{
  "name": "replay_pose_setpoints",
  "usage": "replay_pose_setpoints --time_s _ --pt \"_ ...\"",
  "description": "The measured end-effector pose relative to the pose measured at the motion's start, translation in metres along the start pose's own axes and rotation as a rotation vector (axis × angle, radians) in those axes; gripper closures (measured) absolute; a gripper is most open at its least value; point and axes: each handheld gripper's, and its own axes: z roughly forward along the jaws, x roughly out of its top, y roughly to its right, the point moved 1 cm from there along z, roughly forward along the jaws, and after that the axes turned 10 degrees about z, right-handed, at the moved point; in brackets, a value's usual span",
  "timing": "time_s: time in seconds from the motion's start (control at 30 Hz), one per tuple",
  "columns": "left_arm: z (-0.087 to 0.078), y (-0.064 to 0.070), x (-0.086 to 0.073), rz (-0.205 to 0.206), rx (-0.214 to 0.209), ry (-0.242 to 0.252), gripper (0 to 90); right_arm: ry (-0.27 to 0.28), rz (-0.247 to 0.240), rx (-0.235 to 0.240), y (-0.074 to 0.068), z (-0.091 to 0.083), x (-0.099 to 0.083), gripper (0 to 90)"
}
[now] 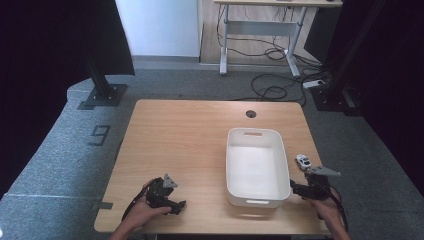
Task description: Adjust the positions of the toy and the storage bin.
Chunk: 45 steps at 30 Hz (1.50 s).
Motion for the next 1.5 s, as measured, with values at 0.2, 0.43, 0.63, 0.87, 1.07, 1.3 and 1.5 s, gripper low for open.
replay_pose_setpoints --time_s 0.2,0.43,0.63,0.87,1.07,1.3,1.5 --pt "0.0 0.0 -0.001 0.001 0.001 0.001 9.6 0.001 0.0 0.014 -0.002 0.003 0.002 23.8" --pt "0.0 0.0 -0.001 0.002 -0.001 0.001 9.6 -0.008 -0.012 0.028 -0.001 0.004 0.001 24.2" --pt "0.0 0.0 -0.001 0.002 -0.002 0.001 9.2 -0.003 -0.026 0.034 -0.001 0.005 0.002 26.7" --pt "0.0 0.0 -0.001 0.001 -0.001 0.001 9.2 0.019 -0.021 0.042 0.0 0.003 0.002 25.7" --pt "0.0 0.0 0.0 0.0 0.0 0.0 9.2 0.04 0.022 0.045 -0.003 0.0 0.005 23.1" --pt "0.0 0.0 0.0 -0.002 0.002 -0.004 9.4 0.052 0.039 0.063 -0.004 -0.006 0.008 23.3" --pt "0.0 0.0 0.0 0.003 -0.001 0.002 9.2 0.081 0.047 0.075 -0.007 -0.009 0.012 23.7"
